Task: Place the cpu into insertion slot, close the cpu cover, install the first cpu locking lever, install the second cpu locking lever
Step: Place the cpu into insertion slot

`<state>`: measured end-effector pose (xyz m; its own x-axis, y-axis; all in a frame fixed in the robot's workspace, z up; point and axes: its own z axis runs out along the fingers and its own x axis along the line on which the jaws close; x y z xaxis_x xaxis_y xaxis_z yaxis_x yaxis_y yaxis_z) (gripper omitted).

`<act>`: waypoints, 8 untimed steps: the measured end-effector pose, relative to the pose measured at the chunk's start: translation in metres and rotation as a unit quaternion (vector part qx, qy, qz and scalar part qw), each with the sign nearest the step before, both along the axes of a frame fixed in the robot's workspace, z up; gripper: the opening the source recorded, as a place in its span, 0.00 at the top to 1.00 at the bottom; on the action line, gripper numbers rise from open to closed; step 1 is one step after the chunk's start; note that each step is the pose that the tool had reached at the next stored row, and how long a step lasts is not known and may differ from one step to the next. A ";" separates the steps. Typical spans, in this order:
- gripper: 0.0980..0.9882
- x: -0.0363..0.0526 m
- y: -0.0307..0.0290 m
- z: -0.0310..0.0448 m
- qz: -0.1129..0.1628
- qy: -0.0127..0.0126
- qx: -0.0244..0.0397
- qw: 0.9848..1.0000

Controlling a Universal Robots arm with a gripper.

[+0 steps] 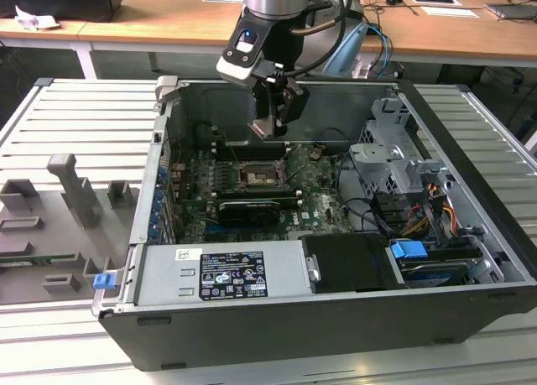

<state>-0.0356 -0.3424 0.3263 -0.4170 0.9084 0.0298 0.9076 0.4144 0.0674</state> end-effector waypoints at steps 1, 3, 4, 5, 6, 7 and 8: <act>0.52 0.0000 0.0000 -0.0004 -0.006 0.000 0.000 1.000; 0.52 0.0000 0.0000 -0.0008 -0.014 0.000 0.000 1.000; 0.52 0.0000 0.0000 -0.0009 -0.017 0.000 0.000 1.000; 0.52 0.0000 0.0000 -0.0011 -0.020 0.000 0.000 1.000; 0.52 0.0000 0.0000 -0.0012 -0.022 0.000 0.000 1.000; 0.52 0.0000 0.0000 -0.0012 -0.024 0.000 0.000 1.000; 0.52 0.0000 0.0000 -0.0012 -0.025 0.000 0.000 1.000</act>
